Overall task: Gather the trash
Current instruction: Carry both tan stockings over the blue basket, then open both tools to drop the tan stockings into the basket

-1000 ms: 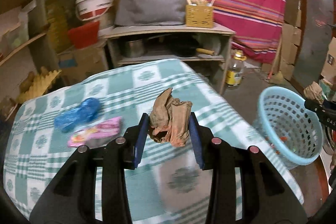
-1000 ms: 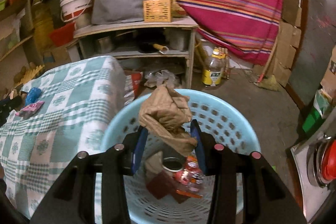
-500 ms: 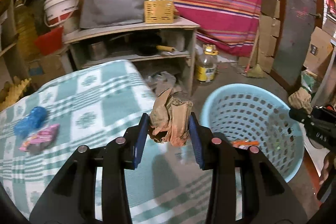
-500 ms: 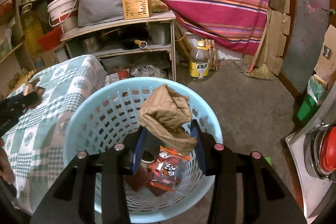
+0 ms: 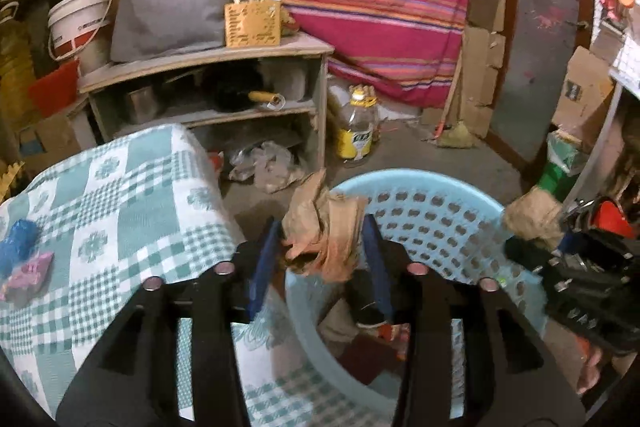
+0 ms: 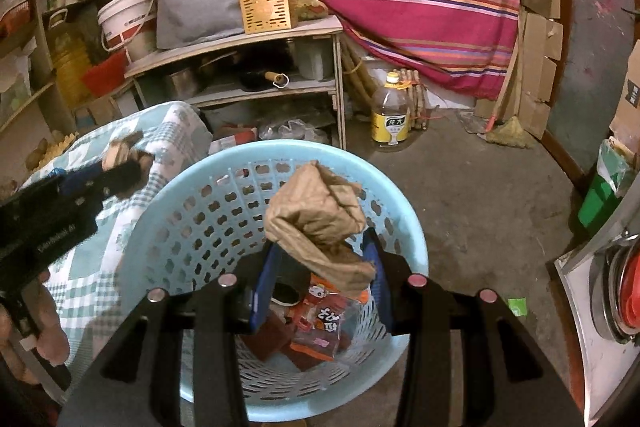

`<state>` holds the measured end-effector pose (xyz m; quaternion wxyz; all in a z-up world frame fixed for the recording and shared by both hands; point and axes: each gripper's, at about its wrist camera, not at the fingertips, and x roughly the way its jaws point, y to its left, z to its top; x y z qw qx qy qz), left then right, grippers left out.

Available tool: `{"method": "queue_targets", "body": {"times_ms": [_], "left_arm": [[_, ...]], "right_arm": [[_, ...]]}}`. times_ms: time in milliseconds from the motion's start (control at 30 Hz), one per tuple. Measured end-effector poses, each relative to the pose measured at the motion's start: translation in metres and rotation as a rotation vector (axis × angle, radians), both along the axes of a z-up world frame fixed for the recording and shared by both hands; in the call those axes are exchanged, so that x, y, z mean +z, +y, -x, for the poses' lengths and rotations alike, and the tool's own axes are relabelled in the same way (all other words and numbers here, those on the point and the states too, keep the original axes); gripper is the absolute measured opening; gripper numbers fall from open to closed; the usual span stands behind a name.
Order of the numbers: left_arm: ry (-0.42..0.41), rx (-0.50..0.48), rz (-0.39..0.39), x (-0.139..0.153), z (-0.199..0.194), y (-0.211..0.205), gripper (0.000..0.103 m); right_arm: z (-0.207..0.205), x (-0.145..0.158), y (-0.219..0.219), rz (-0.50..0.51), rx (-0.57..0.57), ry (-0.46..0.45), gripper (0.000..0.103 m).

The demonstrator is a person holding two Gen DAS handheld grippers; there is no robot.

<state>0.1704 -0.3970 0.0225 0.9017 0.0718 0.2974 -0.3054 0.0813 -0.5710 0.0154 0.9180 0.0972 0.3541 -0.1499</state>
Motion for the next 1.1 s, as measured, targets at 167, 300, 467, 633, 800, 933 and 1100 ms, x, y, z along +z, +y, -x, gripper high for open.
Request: {"method": "queue_targets", "body": {"times_ms": [167, 300, 467, 633, 800, 933, 1100], "left_arm": [[-0.026, 0.01, 0.051, 0.014, 0.004, 0.014, 0.075], [-0.047, 0.079, 0.046, 0.019, 0.0, 0.038, 0.083], [-0.049, 0.187, 0.022, 0.023, -0.011, 0.087, 0.087], [-0.061, 0.299, -0.001, 0.028, -0.021, 0.147, 0.093], [-0.058, 0.385, -0.015, 0.032, -0.031, 0.206, 0.094], [-0.07, 0.451, -0.03, 0.033, -0.032, 0.255, 0.096], [-0.062, 0.512, -0.051, 0.03, -0.035, 0.305, 0.097]], "right_arm": [[-0.001, -0.001, -0.001, -0.005, -0.012, 0.004, 0.042], [-0.003, -0.001, 0.002, -0.005, -0.008, -0.001, 0.042], [-0.018, -0.002, 0.017, -0.004, 0.016, 0.005, 0.042], [-0.031, 0.002, 0.037, -0.013, 0.021, 0.005, 0.045], [-0.04, 0.006, 0.055, 0.008, -0.017, -0.002, 0.083], [-0.05, 0.009, 0.071, 0.023, -0.039, 0.015, 0.083], [-0.06, 0.021, 0.102, 0.038, -0.036, -0.027, 0.087]]}}
